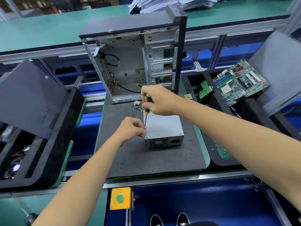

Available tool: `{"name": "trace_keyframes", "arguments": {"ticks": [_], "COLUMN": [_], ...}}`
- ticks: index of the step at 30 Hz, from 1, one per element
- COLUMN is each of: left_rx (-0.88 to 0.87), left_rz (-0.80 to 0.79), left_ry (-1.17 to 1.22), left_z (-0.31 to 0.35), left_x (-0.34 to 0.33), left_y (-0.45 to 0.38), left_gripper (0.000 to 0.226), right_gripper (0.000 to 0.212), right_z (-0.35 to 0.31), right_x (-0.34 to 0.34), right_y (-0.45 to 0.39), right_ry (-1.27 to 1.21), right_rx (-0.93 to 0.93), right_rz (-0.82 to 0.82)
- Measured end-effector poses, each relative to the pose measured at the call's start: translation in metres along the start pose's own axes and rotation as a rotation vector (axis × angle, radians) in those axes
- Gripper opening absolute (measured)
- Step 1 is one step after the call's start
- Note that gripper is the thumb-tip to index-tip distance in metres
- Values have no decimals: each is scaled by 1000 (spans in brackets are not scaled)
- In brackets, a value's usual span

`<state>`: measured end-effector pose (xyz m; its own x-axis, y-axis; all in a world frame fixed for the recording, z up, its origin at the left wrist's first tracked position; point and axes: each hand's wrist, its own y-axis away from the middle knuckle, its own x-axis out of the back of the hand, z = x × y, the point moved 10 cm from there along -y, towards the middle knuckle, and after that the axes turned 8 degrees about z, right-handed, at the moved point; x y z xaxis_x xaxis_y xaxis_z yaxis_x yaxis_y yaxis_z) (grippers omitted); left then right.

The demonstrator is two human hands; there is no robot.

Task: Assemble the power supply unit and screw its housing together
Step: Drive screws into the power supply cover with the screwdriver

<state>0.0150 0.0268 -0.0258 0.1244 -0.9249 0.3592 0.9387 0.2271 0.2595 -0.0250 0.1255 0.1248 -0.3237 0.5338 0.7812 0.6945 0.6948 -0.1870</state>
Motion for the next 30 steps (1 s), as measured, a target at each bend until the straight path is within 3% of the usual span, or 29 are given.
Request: {"name": "trace_keyframes", "arguments": {"ticks": [8, 12, 30], "left_rx": [73, 86, -82], "left_rz": [68, 82, 50], "left_ry": [178, 266, 75], "left_z": [-5, -5, 5], "left_x": [5, 4, 0], "left_y": [-1, -1, 9], "left_gripper": [19, 11, 22], "right_gripper": [10, 10, 10], "right_z": [5, 7, 5], "right_x": [8, 9, 4], "right_y": [1, 1, 4], "right_ry": [-16, -47, -56], "right_rx": [-35, -57, -62], "right_rz": [27, 47, 42]}}
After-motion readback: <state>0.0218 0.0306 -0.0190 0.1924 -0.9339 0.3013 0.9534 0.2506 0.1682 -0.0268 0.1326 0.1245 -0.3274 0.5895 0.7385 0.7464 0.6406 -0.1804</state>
